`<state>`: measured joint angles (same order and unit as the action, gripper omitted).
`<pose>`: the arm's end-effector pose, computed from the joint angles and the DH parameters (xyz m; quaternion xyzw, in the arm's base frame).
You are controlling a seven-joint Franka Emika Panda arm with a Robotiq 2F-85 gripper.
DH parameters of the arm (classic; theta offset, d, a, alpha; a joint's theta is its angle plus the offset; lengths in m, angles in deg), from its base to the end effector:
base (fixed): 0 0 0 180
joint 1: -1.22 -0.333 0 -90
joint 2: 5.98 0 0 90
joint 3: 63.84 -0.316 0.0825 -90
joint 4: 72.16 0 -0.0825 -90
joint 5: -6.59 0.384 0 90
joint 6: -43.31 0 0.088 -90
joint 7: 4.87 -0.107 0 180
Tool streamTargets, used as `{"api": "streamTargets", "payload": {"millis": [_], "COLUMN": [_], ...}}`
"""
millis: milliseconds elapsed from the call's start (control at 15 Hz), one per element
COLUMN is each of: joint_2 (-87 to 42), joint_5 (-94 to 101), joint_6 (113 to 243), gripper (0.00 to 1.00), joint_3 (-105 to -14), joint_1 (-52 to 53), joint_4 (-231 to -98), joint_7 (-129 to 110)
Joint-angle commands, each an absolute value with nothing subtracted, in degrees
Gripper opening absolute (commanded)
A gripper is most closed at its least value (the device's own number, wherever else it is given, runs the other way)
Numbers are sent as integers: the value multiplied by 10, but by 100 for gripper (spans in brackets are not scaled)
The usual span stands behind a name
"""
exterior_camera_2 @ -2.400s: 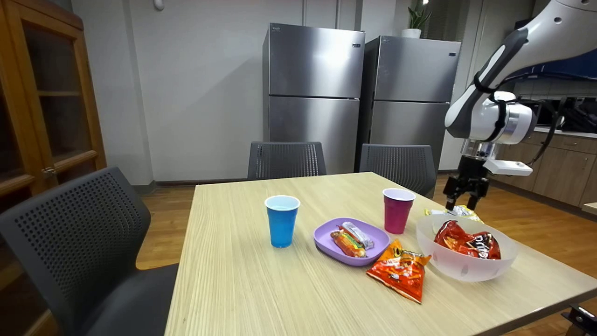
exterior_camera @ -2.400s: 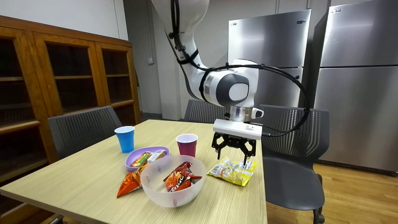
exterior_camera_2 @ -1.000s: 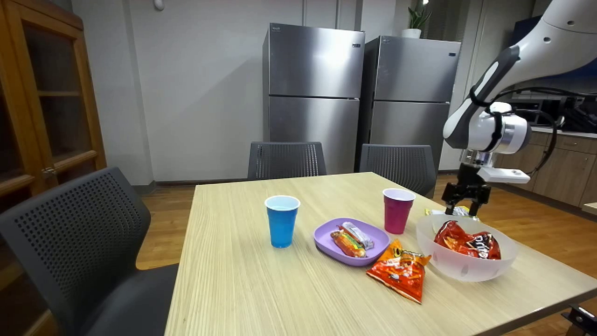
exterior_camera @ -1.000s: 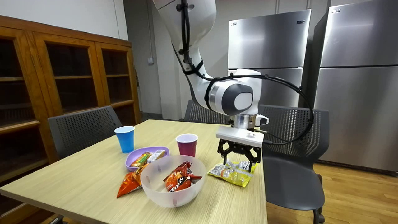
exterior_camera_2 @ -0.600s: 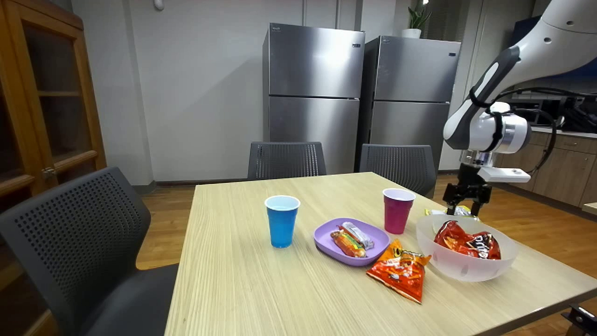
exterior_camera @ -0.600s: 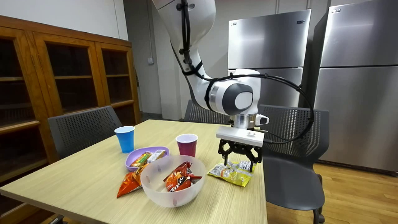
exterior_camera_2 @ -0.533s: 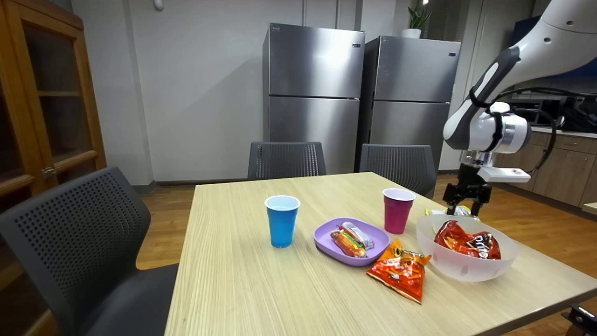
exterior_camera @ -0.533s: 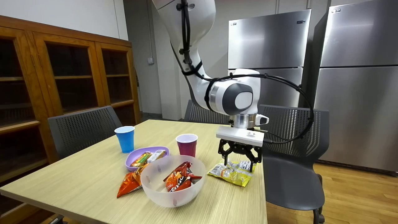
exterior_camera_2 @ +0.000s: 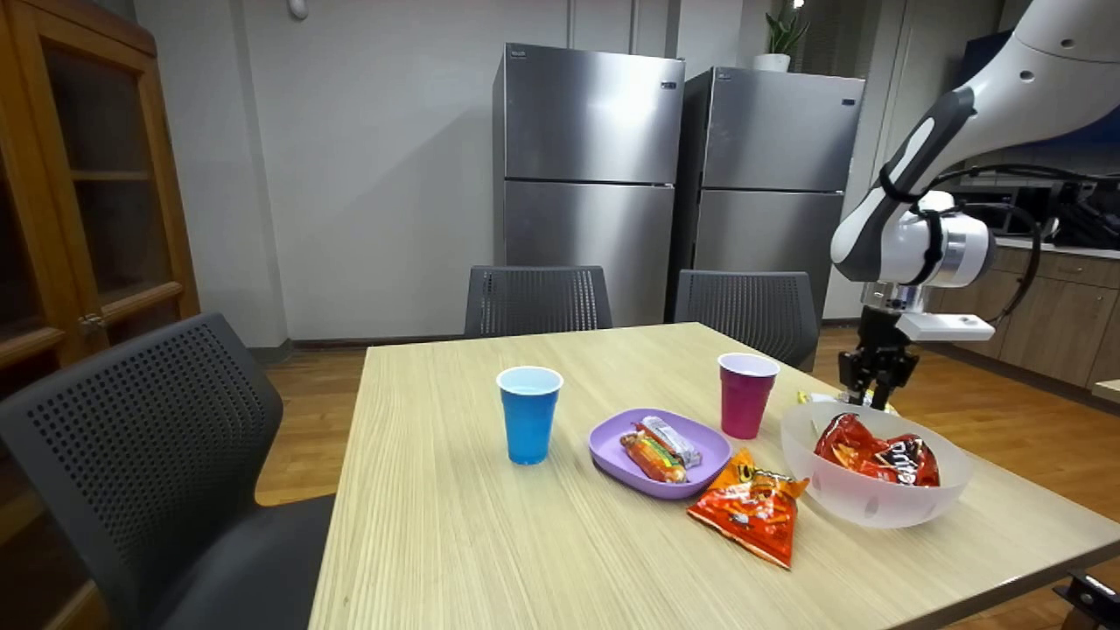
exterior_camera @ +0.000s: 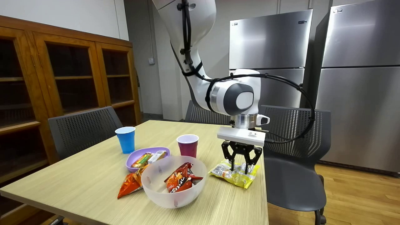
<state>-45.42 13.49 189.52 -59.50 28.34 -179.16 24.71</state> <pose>0.5403 -0.3304 0.1440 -0.9983 0.0579 -0.0046 0.0082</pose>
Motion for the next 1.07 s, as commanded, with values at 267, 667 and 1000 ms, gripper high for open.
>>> {"api": "streamTargets", "payload": {"millis": [267, 667, 1000], "joint_2": [-455, -434, -386], "joint_5": [114, 120, 135], "joint_6": [1904, 1901, 1883], "gripper": [0, 0, 0], "joint_3": [-588, -597, -613], "joint_1": [274, 285, 311], "joint_4": [-1787, -1802, -1822], "joint_7": [225, 244, 288]}}
